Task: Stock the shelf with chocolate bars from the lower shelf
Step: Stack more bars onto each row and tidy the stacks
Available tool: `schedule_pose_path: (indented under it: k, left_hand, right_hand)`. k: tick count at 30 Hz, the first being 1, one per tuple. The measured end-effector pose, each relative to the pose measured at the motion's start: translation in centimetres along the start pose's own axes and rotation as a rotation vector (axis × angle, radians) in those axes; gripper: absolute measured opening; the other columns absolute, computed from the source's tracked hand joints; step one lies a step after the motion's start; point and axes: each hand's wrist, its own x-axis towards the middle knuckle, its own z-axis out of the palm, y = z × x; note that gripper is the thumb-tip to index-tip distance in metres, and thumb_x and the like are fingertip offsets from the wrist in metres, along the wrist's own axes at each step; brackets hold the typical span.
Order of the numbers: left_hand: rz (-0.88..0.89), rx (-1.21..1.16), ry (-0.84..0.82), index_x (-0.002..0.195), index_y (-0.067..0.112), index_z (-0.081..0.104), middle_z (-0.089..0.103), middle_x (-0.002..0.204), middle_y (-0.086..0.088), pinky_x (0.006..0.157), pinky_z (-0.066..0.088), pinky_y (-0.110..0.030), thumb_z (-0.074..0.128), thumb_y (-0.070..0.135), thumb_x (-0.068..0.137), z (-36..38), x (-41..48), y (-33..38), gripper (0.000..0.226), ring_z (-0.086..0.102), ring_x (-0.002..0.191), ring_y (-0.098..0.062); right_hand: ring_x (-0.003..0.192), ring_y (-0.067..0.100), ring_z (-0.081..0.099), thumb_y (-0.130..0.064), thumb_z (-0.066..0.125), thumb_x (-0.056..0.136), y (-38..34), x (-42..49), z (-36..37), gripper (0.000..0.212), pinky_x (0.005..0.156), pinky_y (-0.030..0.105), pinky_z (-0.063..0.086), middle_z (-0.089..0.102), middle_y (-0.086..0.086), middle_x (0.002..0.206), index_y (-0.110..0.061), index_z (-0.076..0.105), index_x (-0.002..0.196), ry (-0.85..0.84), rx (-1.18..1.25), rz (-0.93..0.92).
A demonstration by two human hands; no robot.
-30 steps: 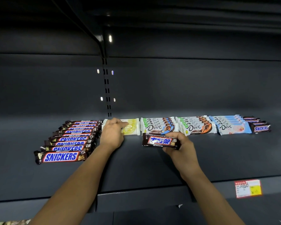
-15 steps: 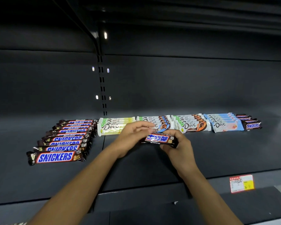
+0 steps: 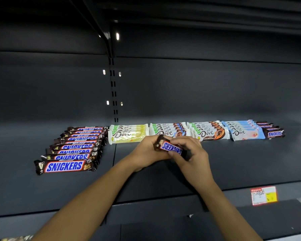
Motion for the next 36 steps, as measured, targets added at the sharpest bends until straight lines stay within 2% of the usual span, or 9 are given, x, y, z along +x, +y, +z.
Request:
schedule_pose_path:
  k: [5, 12, 17, 20, 23, 26, 29, 32, 36]
  left_hand:
    - [-0.105, -0.211, 0.053, 0.110, 0.004, 0.063, 0.068, 0.101, -0.019, 0.088, 0.053, -0.039, 0.069, -0.015, 0.073, -0.5, 0.0, 0.0, 0.042, 0.064, 0.093, -0.026]
    - [-0.142, -0.310, 0.016, 0.109, 0.009, 0.063, 0.070, 0.098, -0.012, 0.082, 0.055, -0.032, 0.061, -0.017, 0.078, -0.5, -0.1, 0.2, 0.040, 0.067, 0.091, -0.022]
    - [-0.131, -0.333, 0.048, 0.105, 0.014, 0.062, 0.073, 0.087, -0.006, 0.073, 0.055, -0.024, 0.059, -0.011, 0.081, -0.4, 0.2, 0.1, 0.034, 0.070, 0.081, -0.017]
    - [-0.131, -0.319, 0.065, 0.098, 0.010, 0.061, 0.074, 0.085, -0.002, 0.076, 0.055, -0.024, 0.063, 0.001, 0.079, -0.4, 0.4, 0.4, 0.021, 0.069, 0.083, -0.014]
    - [-0.125, -0.404, 0.064, 0.104, 0.007, 0.060, 0.072, 0.090, -0.004, 0.083, 0.055, -0.028, 0.061, 0.011, 0.075, -0.5, 0.7, 1.3, 0.029, 0.068, 0.085, -0.015]
    - [-0.125, -0.508, 0.074, 0.111, 0.001, 0.059, 0.067, 0.095, -0.012, 0.079, 0.056, -0.030, 0.056, 0.015, 0.080, 0.1, 1.2, 2.3, 0.034, 0.067, 0.083, -0.020]
    - [-0.159, -0.509, 0.123, 0.104, -0.001, 0.062, 0.068, 0.088, -0.012, 0.067, 0.056, -0.027, 0.056, 0.021, 0.081, 1.1, 1.9, 2.9, 0.032, 0.067, 0.073, -0.017]
    - [-0.213, -0.473, 0.127, 0.086, 0.008, 0.071, 0.070, 0.075, -0.007, 0.061, 0.054, -0.022, 0.053, 0.025, 0.086, 2.5, 2.8, 3.2, 0.025, 0.066, 0.064, -0.013]
    - [-0.270, -0.447, 0.095, 0.080, 0.015, 0.071, 0.066, 0.072, -0.002, 0.061, 0.048, -0.020, 0.054, 0.032, 0.088, 5.0, 4.5, 3.7, 0.025, 0.063, 0.064, -0.011]
  right_hand:
    - [0.107, 0.007, 0.050, -0.007, 0.077, 0.073, 0.6, 0.1, 0.2, 0.040, 0.092, 0.018, 0.040, 0.053, -0.027, 0.109, -0.028, 0.064, 0.105, 0.035, -0.150, -0.029]
    - [0.098, -0.001, 0.054, 0.001, 0.073, 0.074, 0.9, 0.1, -0.1, 0.041, 0.085, 0.008, 0.041, 0.060, -0.005, 0.105, -0.020, 0.065, 0.108, 0.028, -0.091, 0.015]
    - [0.097, 0.008, 0.057, -0.001, 0.074, 0.074, 1.2, 0.2, -0.4, 0.040, 0.085, 0.010, 0.043, 0.058, -0.006, 0.104, -0.019, 0.065, 0.107, 0.073, -0.104, 0.083]
    - [0.093, 0.002, 0.054, -0.006, 0.075, 0.074, 1.0, 0.2, -0.4, 0.040, 0.082, 0.006, 0.040, 0.057, -0.008, 0.103, -0.020, 0.064, 0.110, 0.053, -0.090, 0.093]
    - [0.089, -0.002, 0.055, -0.012, 0.073, 0.076, 0.2, 0.1, -0.4, 0.039, 0.074, 0.006, 0.042, 0.059, -0.011, 0.103, -0.025, 0.062, 0.111, 0.005, -0.001, 0.073]
    - [0.086, 0.001, 0.058, -0.027, 0.064, 0.080, -0.5, 0.1, -0.5, 0.030, 0.070, 0.010, 0.046, 0.058, -0.017, 0.098, -0.033, 0.060, 0.109, -0.017, 0.126, 0.058]
    - [0.090, 0.001, 0.057, -0.030, 0.053, 0.083, 0.2, 0.4, -1.1, 0.025, 0.077, 0.009, 0.044, 0.058, -0.016, 0.101, -0.030, 0.061, 0.107, 0.002, 0.059, -0.038]
    - [0.101, 0.011, 0.051, -0.018, 0.048, 0.082, 1.6, 1.3, -2.7, 0.032, 0.091, 0.013, 0.036, 0.057, -0.005, 0.109, -0.018, 0.063, 0.110, 0.021, -0.177, -0.221]
    - [0.113, 0.021, 0.049, -0.003, 0.043, 0.078, 3.0, 3.1, -5.9, 0.040, 0.095, 0.031, 0.040, 0.060, 0.002, 0.117, -0.013, 0.063, 0.111, -0.013, -0.396, -0.495]
